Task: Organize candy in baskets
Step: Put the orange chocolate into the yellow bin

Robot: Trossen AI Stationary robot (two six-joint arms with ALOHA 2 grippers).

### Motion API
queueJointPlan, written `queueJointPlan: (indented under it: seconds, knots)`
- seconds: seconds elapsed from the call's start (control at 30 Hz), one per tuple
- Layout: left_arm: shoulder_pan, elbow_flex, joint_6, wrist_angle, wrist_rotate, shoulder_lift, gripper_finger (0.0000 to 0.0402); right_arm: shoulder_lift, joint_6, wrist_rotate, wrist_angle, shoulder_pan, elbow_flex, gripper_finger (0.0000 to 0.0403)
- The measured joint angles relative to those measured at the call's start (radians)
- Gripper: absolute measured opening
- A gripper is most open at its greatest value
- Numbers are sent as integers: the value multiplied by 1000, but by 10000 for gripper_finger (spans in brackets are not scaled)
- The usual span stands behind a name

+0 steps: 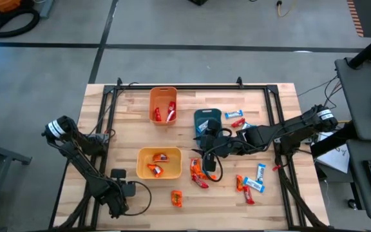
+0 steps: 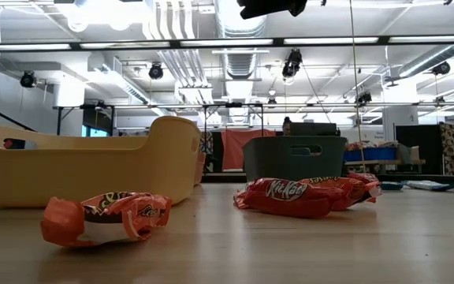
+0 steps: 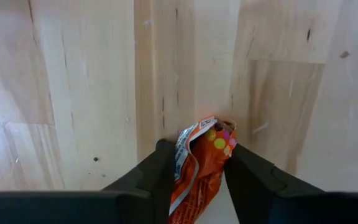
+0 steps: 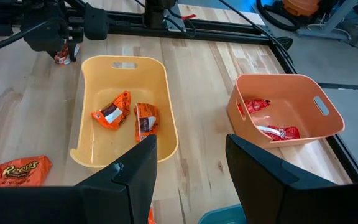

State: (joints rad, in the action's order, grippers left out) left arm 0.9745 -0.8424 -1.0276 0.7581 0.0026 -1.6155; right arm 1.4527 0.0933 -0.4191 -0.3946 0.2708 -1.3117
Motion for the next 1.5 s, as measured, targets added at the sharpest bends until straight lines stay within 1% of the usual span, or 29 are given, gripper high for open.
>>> queueJointPlan:
  seconds: [0.17,0.27,0.43,0.53,0.67,0.73,0.83,0.97,1.03,1.13,1.23,1.33,1.43,1.5]
  knots:
    - [0,-6,16,24,14,12,114,0,0,0,0,0,0,183]
    - [0,-40,43,27,16,19,114,0,0,0,0,0,0,183]
    - [0,-107,76,99,13,22,114,0,0,0,0,0,0,183]
    - [0,-149,77,155,-10,23,114,0,0,0,0,0,0,183]
    - [-3,-208,95,197,-84,25,114,0,-4,0,0,0,0,183]
    - [-8,-247,123,214,-139,26,114,0,-6,0,0,0,0,183]
    - [-24,-314,180,260,-251,27,114,0,-6,0,-1,0,0,183]
    - [-53,-420,301,326,-440,27,114,-1,-6,1,-6,4,0,183]
    - [-75,-470,369,356,-520,27,114,-2,-7,1,-13,6,0,183]
    - [-125,-531,481,386,-586,28,114,-2,-3,2,-15,12,0,183]
    - [-189,-560,597,385,-594,28,114,-2,1,3,-17,19,0,183]
    - [-266,-563,685,380,-595,28,114,-4,17,4,-21,26,0,183]
    - [-348,-540,739,357,-593,28,114,-5,26,4,-26,35,0,183]
    - [-406,-515,763,325,-559,28,114,-5,33,4,-29,43,-1,183]
